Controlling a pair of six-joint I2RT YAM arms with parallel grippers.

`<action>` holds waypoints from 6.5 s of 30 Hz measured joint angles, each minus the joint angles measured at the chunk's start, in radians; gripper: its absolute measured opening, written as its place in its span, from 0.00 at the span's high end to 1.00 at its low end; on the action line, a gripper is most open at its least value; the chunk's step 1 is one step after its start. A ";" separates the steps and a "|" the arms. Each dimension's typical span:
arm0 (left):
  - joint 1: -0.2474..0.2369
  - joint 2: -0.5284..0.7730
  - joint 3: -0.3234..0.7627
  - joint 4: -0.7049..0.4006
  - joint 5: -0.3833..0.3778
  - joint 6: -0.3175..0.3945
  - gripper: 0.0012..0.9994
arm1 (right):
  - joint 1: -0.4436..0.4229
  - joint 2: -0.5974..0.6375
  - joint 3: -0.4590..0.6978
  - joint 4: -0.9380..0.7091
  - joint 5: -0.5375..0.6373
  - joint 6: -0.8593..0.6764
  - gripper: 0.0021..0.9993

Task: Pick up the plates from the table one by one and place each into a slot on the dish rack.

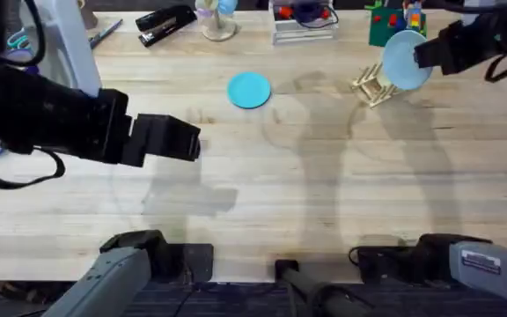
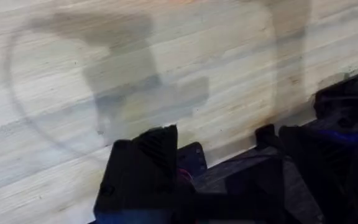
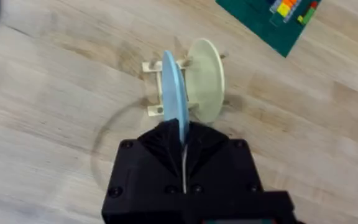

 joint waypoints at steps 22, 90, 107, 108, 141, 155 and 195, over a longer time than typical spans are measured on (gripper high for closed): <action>0.000 0.000 0.000 0.000 0.000 0.000 0.01 | 0.000 0.061 0.000 0.020 -0.032 -0.008 0.97; 0.000 0.000 0.000 0.000 0.000 0.000 0.01 | 0.000 0.155 0.004 0.031 -0.043 -0.011 0.97; 0.000 0.000 0.000 0.000 0.000 0.000 0.01 | 0.000 0.155 0.004 0.031 -0.043 -0.032 0.97; 0.000 0.000 0.000 0.000 0.000 0.000 0.01 | 0.000 0.155 0.004 0.031 -0.043 -0.036 0.97; 0.000 0.000 0.000 0.000 0.000 0.000 0.01 | -0.034 0.155 0.004 -0.019 -0.044 -0.131 0.97; 0.000 0.000 0.000 0.000 0.000 0.000 0.01 | -0.034 0.204 0.004 -0.019 -0.044 -0.132 0.97; 0.000 0.000 0.000 0.008 0.000 0.000 0.01 | -0.034 0.015 0.004 -0.017 -0.045 -0.084 0.69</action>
